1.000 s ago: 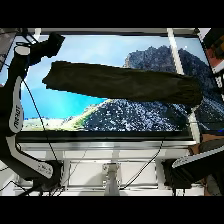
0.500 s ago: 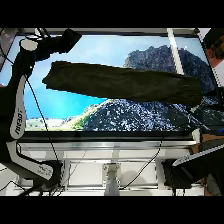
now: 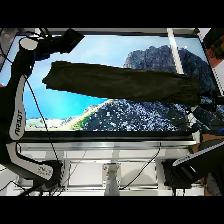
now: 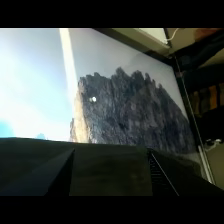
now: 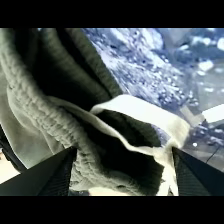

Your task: Fold the clothes and pants, and hang the long-sleeved shirts on hangers.

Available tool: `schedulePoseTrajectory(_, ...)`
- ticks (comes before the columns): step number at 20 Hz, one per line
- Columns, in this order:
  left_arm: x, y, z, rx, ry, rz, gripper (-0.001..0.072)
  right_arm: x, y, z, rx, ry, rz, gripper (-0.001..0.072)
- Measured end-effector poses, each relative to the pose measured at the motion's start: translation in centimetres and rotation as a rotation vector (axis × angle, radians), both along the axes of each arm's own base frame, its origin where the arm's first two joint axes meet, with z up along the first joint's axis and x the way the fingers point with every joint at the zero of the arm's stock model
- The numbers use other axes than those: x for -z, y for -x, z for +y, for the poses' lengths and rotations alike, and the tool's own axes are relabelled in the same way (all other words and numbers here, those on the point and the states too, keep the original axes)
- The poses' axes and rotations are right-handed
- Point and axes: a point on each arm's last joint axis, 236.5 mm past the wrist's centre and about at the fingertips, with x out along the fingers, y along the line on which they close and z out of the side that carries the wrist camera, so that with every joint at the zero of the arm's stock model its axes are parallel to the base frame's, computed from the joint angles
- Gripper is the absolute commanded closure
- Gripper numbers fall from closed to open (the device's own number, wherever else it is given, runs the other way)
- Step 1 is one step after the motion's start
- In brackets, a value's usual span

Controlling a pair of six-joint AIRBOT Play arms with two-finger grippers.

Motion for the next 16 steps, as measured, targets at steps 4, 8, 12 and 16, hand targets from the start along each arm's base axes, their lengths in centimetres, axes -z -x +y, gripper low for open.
schedulePoseTrajectory(4,0.3,0.6,-0.5,0.032,-0.003,0.018,0.018,-0.1,-0.5,-1.4,0.013,0.05,-0.027,0.0033)
schedulePoseTrajectory(8,0.5,1.0,-0.9,0.052,-0.005,0.03,0.018,-0.1,-1.0,-1.1,0.002,0.047,-0.039,0.0036)
schedulePoseTrajectory(12,0.6,1.2,-1.0,0.059,-0.005,0.033,0.018,-0.2,-2.3,0.9,-0.035,0.007,-0.067,0.0036)
schedulePoseTrajectory(16,0.6,1.2,-1.0,0.059,-0.005,0.033,0.018,-0.4,-3.8,2.9,-0.08,-0.013,-0.103,0.0037)
